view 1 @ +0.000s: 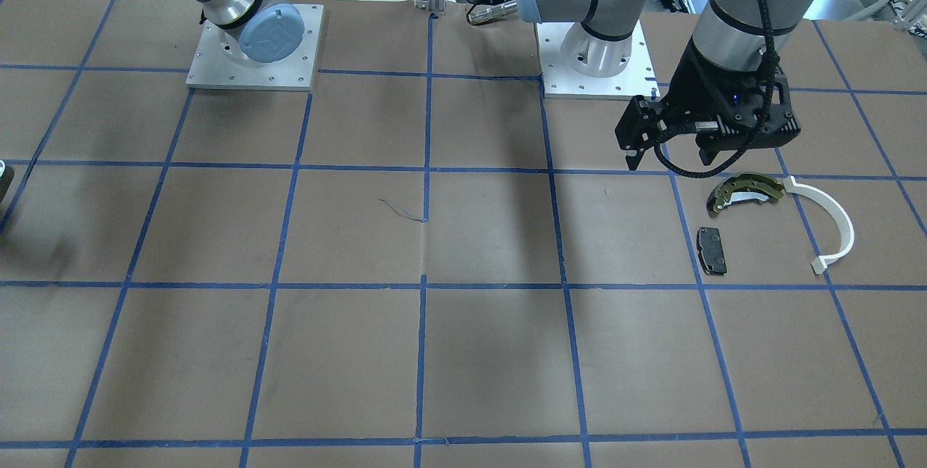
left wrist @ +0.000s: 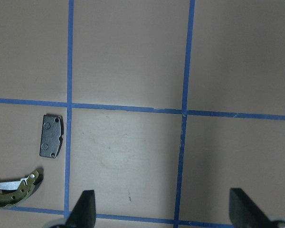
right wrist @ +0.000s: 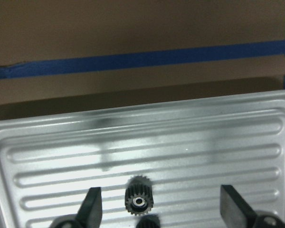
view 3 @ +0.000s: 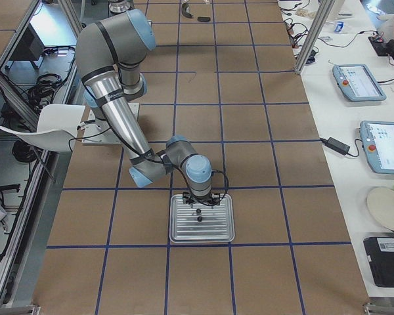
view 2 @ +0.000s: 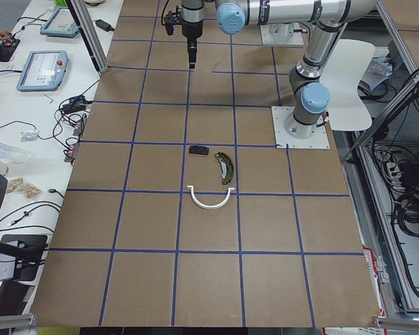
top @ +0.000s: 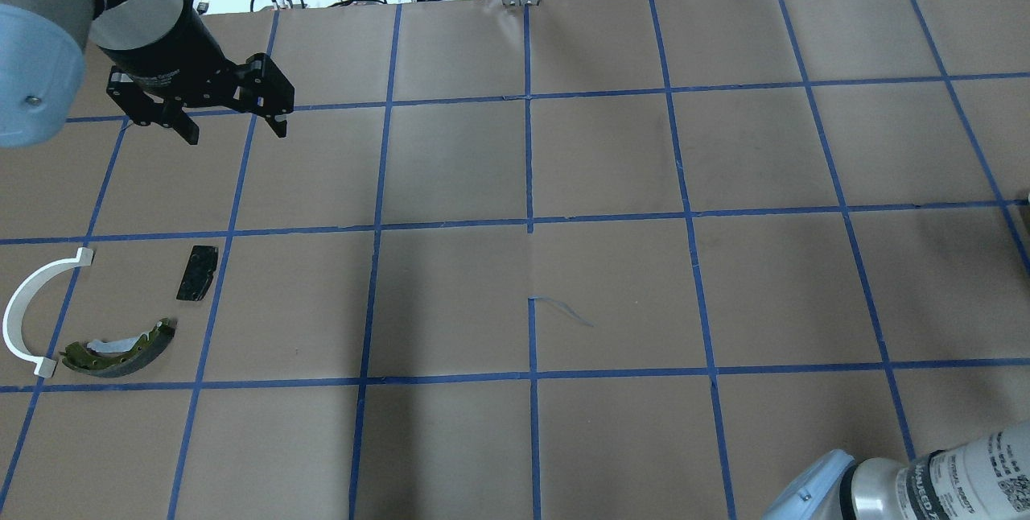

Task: Place bearing gear from tray to pile

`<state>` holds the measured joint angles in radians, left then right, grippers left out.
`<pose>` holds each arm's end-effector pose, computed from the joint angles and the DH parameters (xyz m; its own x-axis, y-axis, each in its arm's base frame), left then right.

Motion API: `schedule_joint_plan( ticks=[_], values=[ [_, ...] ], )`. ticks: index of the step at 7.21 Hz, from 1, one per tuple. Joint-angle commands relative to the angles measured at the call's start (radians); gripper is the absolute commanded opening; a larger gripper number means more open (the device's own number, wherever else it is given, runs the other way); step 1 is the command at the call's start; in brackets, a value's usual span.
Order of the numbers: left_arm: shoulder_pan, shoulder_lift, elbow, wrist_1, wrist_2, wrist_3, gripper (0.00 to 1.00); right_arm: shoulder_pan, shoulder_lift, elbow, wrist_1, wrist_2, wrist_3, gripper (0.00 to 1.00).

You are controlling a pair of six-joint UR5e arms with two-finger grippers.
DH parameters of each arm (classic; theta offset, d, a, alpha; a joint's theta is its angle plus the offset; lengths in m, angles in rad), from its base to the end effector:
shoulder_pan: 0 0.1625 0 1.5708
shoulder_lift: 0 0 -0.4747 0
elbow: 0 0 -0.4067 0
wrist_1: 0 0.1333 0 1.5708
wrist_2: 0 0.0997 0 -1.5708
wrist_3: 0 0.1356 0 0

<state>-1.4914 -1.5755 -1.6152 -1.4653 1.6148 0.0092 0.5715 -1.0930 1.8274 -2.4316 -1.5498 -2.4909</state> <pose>-0.0860 -0.5241 0.4876 -0.9964 -0.0726 -0.0444 -0.0700 0.9960 -0.0559 -0.4614 -0.4586 0.1896 -0.0734 -0.9930 0.0929 -0.9928 0.0816 0.0877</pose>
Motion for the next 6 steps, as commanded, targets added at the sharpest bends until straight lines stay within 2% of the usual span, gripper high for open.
schedule_joint_plan(
  ticks=[1, 4, 5, 6],
  values=[
    [-0.001, 0.000, -0.003, -0.004, 0.002, 0.000, 1.00, -0.007, 0.002, 0.020, -0.035, 0.004, -0.009, 0.84],
    [0.000, -0.001, -0.003, 0.000, 0.000, 0.000, 1.00, -0.022, 0.021, 0.013, -0.038, 0.007, -0.003, 0.80],
    [0.002, -0.001, -0.003, 0.000, 0.000, 0.000, 1.00, -0.022, 0.027, 0.015, -0.050, 0.007, -0.002, 0.73],
    [0.002, -0.003, -0.003, 0.000, 0.000, 0.002, 1.00, -0.022, 0.028, 0.015, -0.056, 0.004, 0.006, 0.46]
  ],
)
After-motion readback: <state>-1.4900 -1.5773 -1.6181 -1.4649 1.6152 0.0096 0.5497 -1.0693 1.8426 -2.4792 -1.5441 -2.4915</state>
